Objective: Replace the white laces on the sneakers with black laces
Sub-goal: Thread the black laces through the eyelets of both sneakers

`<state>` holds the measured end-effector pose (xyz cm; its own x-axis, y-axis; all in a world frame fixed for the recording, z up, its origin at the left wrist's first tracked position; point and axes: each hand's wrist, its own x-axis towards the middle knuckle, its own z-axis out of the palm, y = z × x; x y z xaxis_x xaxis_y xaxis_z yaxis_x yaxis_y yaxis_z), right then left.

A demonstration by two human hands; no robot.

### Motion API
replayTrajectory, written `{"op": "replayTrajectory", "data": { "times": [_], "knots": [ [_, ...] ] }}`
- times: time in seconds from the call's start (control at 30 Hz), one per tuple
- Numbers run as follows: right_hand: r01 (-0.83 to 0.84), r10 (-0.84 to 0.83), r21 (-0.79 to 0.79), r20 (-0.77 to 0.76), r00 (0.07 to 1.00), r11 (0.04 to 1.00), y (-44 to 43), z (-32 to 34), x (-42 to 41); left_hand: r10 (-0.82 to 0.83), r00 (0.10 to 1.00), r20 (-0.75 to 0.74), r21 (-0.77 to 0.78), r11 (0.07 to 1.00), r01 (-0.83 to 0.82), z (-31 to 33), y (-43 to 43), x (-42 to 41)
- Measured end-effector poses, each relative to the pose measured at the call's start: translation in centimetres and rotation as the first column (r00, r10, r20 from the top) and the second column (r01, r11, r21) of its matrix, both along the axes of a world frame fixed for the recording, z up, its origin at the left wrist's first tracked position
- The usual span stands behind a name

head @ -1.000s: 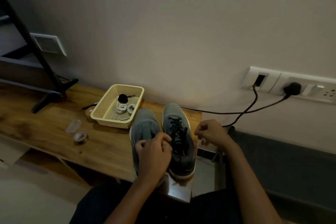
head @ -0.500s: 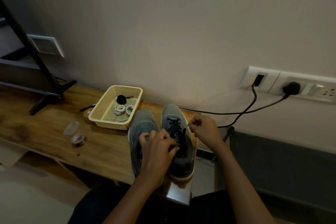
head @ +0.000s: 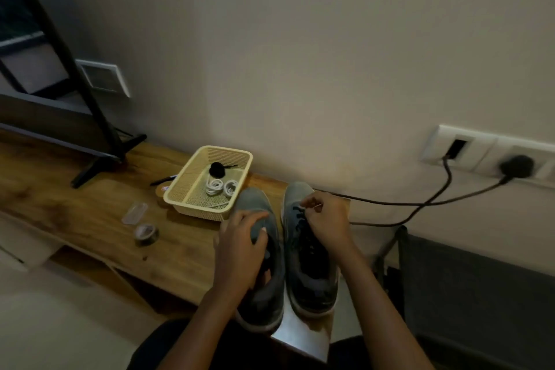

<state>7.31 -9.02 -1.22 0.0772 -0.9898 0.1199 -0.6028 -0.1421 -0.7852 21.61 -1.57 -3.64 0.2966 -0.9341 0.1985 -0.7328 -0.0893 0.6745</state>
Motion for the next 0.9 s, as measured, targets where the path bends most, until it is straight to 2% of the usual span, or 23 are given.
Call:
{"op": "replayTrajectory", "data": {
  "times": [0.13,0.2,0.27,0.37,0.47,0.57,0.63,0.77,0.9],
  "knots": [
    [-0.187,0.174,-0.115,-0.113,0.978,0.976,0.8,-0.4,3.1,0.068,0.985,-0.157,0.029,0.997,-0.065,-0.8,-1.8,3.1],
    [-0.264,0.238,-0.147,-0.174,0.956,0.953,0.9,-0.8,4.5,0.123,0.981,-0.153,0.031,0.992,-0.119,-0.5,-4.1,5.0],
    [-0.297,0.261,-0.173,-0.206,0.943,0.939,0.9,-1.4,5.5,0.195,0.979,-0.067,0.055,0.98,-0.191,0.0,-7.4,6.9],
    [-0.29,0.248,-0.205,-0.206,0.947,0.935,0.6,-1.9,6.1,0.233,0.959,0.158,0.21,0.942,-0.264,0.6,-12.7,9.4],
    [-0.296,0.262,-0.2,-0.177,0.949,0.934,0.1,-2.0,5.9,0.084,0.899,0.43,0.333,0.911,-0.244,-0.5,-16.6,11.1],
    [-0.248,0.227,-0.227,-0.112,0.967,0.942,-0.6,-1.9,5.4,-0.011,0.829,0.559,0.425,0.862,-0.275,-2.0,-19.0,12.3],
    [-0.23,0.211,-0.233,-0.104,0.972,0.945,-0.8,-1.9,5.3,0.007,0.805,0.594,0.418,0.852,-0.316,-3.0,-20.0,12.8],
    [-0.252,0.233,-0.217,-0.11,0.966,0.943,-0.6,-2.1,5.2,0.077,0.723,0.687,0.301,0.875,-0.379,-3.7,-20.6,13.7],
    [-0.253,0.23,-0.177,-0.142,0.963,0.951,-0.7,-2.2,4.7,0.083,0.692,0.717,0.251,0.896,-0.367,-3.3,-20.0,14.7]
  ]
}}
